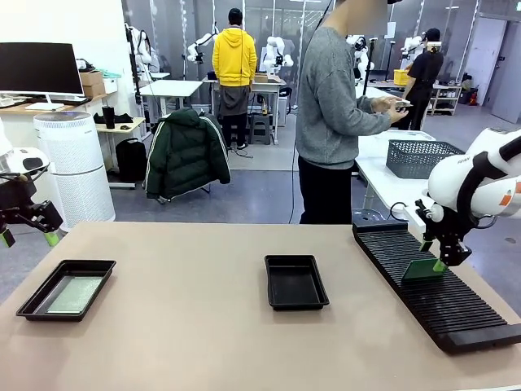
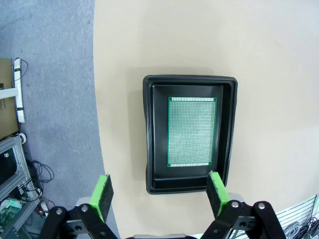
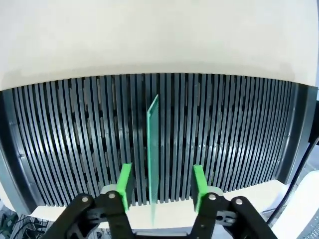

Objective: Inspect and transfer BCBs to ESD trays.
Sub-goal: Pick up the Blank PCB from the PCB Rack and place it in the right ESD tray.

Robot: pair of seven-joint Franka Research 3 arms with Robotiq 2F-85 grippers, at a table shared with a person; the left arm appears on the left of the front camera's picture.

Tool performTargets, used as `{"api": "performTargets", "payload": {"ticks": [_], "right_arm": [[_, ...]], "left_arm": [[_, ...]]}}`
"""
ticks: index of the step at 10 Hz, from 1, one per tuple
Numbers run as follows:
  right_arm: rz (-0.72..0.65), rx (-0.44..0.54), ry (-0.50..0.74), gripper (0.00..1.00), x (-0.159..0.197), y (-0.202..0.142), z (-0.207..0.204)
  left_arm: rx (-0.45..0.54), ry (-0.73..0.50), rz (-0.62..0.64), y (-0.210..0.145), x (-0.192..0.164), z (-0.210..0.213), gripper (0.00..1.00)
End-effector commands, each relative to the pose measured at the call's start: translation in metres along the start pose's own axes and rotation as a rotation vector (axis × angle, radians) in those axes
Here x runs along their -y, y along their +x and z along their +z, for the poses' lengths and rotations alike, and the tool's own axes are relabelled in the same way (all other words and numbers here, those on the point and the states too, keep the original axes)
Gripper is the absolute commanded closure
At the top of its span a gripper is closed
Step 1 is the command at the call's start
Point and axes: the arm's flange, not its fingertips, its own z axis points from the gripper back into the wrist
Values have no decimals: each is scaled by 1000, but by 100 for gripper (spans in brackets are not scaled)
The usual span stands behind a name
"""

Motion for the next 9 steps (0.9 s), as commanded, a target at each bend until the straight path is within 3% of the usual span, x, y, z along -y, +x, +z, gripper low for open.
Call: {"api": "performTargets", "payload": {"ticks": [1,9], "right_arm": [[1,24,1,46,8,-6,-3],[-23,40,68,88,27,-11,-13]], "left_arm": [[8,2,-2,-1,-1,-2,0],[8,2,-2,-1,-1,-2,0]]}}
